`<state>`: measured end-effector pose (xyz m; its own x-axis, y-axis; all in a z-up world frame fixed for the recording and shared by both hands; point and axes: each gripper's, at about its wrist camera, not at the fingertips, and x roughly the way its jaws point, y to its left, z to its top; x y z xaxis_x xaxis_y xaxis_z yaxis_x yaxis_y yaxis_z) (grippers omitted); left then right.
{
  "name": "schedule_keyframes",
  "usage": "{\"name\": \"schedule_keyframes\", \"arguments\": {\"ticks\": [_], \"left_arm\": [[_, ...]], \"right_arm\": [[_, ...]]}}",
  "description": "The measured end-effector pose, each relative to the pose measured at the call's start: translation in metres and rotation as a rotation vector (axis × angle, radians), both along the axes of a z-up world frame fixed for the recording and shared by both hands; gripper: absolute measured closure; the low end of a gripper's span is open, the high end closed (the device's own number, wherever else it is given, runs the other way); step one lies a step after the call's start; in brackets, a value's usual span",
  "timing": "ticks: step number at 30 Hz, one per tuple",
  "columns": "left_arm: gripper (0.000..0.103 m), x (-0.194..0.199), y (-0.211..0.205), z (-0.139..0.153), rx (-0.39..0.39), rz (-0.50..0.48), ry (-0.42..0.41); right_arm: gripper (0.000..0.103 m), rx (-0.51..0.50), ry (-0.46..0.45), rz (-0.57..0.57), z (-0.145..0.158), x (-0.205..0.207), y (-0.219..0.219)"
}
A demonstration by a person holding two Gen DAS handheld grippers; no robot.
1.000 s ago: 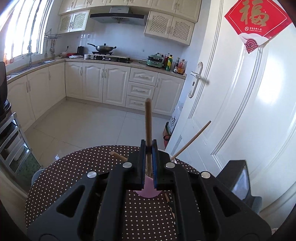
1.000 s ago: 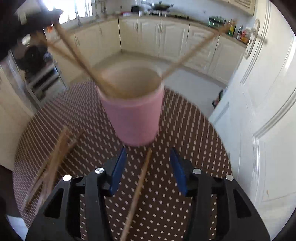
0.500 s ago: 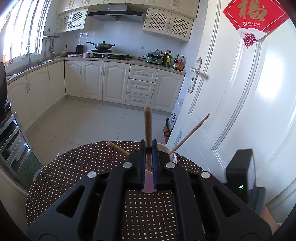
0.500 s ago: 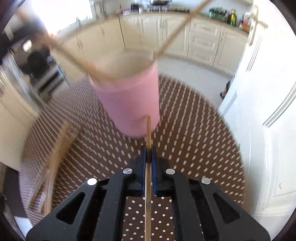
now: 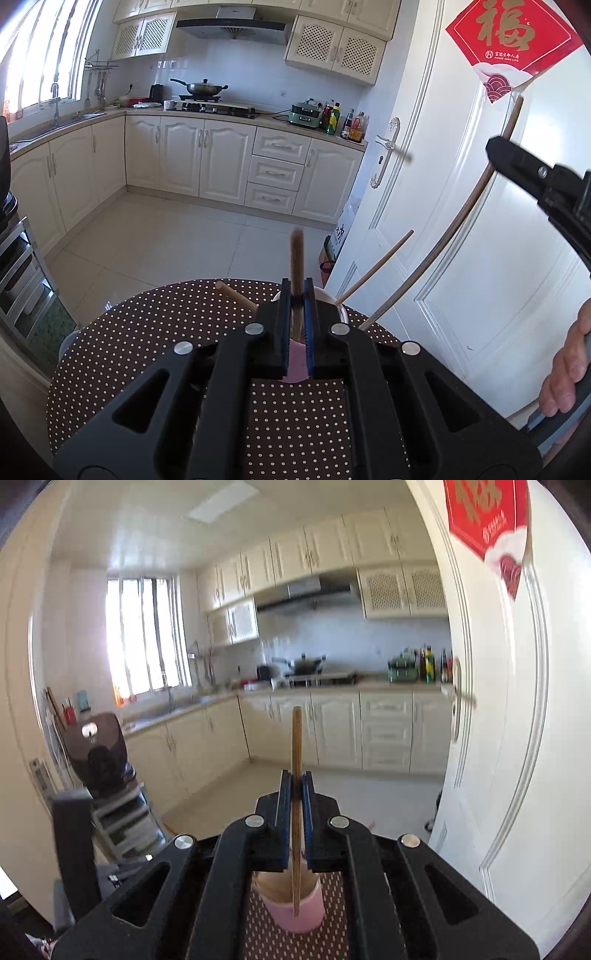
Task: Organize utensils
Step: 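Lower and release the chopstick into the cup with the left tool while the right tool carries its chopstick over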
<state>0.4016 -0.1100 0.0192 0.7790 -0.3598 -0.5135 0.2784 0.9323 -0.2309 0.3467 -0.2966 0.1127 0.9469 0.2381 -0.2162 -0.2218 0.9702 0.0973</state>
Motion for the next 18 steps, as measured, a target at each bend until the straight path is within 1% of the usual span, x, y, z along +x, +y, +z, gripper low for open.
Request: {"name": "schedule_keyframes", "arguments": {"ticks": [2, 4, 6, 8, 12, 14, 18], "left_arm": [[0.096, 0.001, -0.001, -0.001, 0.003, -0.010, 0.008], [0.096, 0.001, -0.003, -0.002, 0.014, -0.015, 0.007], [0.096, -0.001, -0.003, -0.004, 0.021, -0.018, 0.009], [0.096, 0.000, -0.003, -0.005, 0.015, -0.023, 0.019], [0.096, -0.001, -0.006, -0.007, 0.029, -0.033, 0.033], [0.096, -0.002, -0.009, -0.008, 0.040, -0.040, 0.031], [0.096, -0.003, -0.013, -0.008, 0.064, -0.044, 0.031]], "right_arm": [[0.099, 0.013, -0.049, -0.005, 0.009, -0.003, -0.002], [0.099, 0.026, -0.062, 0.008, 0.013, -0.009, -0.007], [0.099, 0.004, -0.076, -0.006, 0.015, -0.009, -0.004], [0.099, -0.004, -0.055, -0.016, 0.000, -0.001, -0.005], [0.099, 0.000, 0.034, -0.021, -0.029, 0.019, 0.001], [0.099, 0.011, 0.071, -0.028, -0.042, 0.021, 0.000], [0.099, -0.017, 0.133, -0.024, -0.062, 0.025, 0.006]]}}
